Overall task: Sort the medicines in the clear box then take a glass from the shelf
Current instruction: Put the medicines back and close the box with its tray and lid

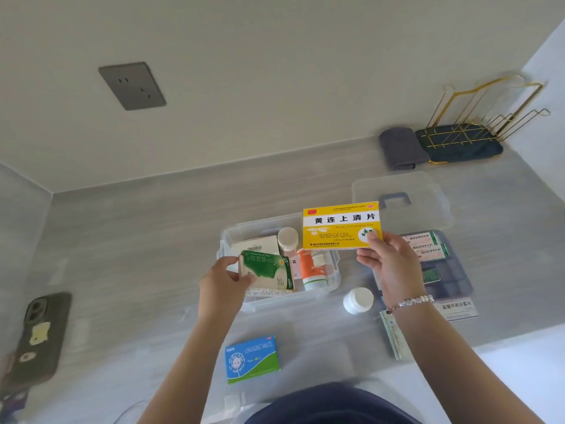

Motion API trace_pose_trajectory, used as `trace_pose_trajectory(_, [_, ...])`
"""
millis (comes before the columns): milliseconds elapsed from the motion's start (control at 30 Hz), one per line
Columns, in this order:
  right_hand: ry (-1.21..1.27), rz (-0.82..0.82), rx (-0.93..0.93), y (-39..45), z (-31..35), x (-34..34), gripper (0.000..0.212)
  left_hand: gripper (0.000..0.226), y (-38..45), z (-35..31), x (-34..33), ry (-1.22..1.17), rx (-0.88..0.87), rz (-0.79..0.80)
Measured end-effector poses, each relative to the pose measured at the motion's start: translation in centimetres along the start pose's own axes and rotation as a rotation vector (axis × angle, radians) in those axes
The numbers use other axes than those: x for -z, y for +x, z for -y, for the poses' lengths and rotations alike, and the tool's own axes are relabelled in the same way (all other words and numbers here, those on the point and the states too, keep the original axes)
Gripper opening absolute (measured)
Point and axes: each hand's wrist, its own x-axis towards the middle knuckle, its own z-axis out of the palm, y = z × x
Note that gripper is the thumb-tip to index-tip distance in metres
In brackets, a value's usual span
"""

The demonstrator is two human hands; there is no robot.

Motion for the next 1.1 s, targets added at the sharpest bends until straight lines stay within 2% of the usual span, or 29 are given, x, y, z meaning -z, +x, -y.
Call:
trace_pose_trajectory(233, [-0.050, 0.058, -0.024, 1.7, -0.4, -0.6, 0.003, 0.042, 1.9, -1.5, -1.8, 0.277, 0.143, 0.153])
trace_pose_trajectory(367, [-0.085, 0.097, -0.062, 2.7, -0.1, -0.9, 0.020, 0.041, 2.1, -1.9, -3.0, 0.375, 0.194, 0.161])
trace_pose_trajectory(500, [-0.110, 0.179, -0.100, 2.7, -0.2, -1.4, 0.004, 0.040, 1.9, -2.0, -3.0, 0.371, 0.237, 0.150])
trace_pose_trajectory(567, [-0.135, 0.196, -0.116, 2.5, -0.5, -1.6, 0.008, 0.043, 1.6, -1.7, -2.9, 0.302, 0.240, 0.115])
trace_pose_trajectory(667, [-0.200, 0.226, -0.139, 2.1, -1.2, -2.1, 0.020, 0.046, 0.7, -1.0, -2.4, 0.079, 0.229, 0.045])
trace_pose_trajectory(800, [-0.324, 0.287, -0.169, 1.2, -2.9, -3.5, 0.021, 0.027, -0.8, -0.2, -1.5, -0.163, 0.117, -0.080])
trace_pose_trajectory(900, [-0.460, 0.318, -0.133, 0.7, -3.8, -4.9, 0.015, 0.020, -1.7, 0.9, -0.9, -0.164, 0.009, -0.286])
trace_pose_trajectory(967, [-0.578, 0.360, -0.076, 0.6, -4.2, -6.1, 0.018, 0.020, -1.7, 1.8, -0.6, -0.155, -0.015, -0.381])
trace_pose_trajectory(1100, [-0.780, 0.382, -0.056, 0.3, -5.7, -8.6, 0.022, 0.028, -0.7, 3.3, -0.5, -0.248, 0.034, -0.348])
